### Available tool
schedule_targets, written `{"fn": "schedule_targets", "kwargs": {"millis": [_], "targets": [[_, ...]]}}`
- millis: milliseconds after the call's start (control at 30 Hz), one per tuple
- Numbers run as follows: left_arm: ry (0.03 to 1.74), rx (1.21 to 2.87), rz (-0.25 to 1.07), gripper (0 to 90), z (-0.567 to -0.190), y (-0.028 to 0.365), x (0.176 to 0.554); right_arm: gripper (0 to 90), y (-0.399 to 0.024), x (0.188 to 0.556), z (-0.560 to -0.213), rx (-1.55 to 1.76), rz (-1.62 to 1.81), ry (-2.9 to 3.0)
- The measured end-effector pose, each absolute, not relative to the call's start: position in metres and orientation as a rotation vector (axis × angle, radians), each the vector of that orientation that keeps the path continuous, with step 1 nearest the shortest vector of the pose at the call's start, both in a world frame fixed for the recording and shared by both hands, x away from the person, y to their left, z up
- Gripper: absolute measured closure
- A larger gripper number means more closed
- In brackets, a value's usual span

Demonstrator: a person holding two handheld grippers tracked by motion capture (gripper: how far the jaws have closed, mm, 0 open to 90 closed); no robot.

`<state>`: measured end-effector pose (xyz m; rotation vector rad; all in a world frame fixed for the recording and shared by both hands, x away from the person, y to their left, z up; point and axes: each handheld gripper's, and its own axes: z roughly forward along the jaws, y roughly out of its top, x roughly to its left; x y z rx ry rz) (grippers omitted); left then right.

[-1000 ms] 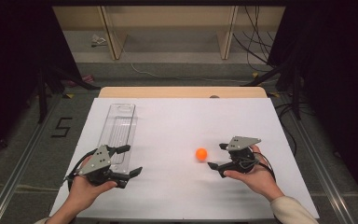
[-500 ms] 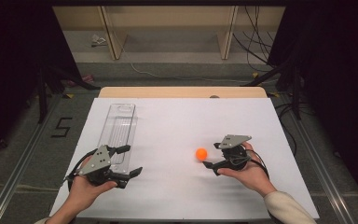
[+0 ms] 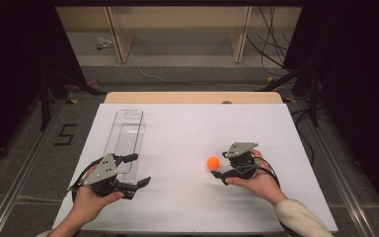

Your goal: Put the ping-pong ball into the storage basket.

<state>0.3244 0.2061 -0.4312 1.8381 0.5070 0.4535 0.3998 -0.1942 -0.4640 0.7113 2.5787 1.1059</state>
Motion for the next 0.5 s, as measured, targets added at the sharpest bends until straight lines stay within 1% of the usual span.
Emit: {"fn": "schedule_targets", "kwargs": {"millis": [500], "targets": [[0.505,1.839,0.454,16.3,-0.431,0.206,0.324,20.8,-0.184,0.414,-0.473,0.727,1.079,2.613]]}}
